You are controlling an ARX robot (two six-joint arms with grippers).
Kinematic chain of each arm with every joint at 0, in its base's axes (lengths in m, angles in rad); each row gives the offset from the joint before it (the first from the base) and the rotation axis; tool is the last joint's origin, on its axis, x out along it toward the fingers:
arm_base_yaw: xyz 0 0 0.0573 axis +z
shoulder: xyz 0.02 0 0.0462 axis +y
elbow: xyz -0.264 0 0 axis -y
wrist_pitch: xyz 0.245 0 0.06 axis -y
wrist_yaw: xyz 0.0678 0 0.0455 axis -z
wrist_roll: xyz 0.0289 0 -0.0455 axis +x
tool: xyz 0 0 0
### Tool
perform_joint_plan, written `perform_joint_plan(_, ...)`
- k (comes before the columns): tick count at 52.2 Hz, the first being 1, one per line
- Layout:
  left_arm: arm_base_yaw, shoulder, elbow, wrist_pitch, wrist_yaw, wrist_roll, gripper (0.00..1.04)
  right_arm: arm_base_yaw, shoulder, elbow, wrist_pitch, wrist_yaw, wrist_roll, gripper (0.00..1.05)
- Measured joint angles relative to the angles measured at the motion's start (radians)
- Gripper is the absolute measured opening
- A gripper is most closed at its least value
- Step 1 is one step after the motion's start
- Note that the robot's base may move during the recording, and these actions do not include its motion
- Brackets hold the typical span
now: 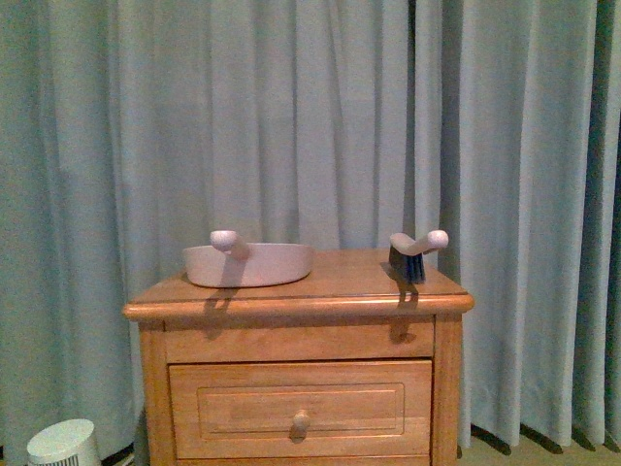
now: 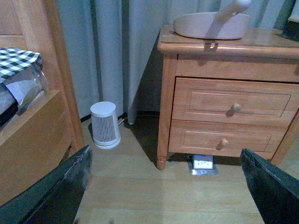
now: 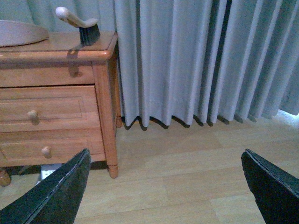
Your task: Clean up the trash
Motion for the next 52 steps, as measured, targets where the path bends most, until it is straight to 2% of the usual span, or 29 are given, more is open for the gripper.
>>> perform_joint_plan(52, 0.000, 0.000, 0.000, 0.000, 0.000, 0.000, 0.97, 0.000, 0.000, 0.000, 0.000, 0.000, 0.000, 0.97)
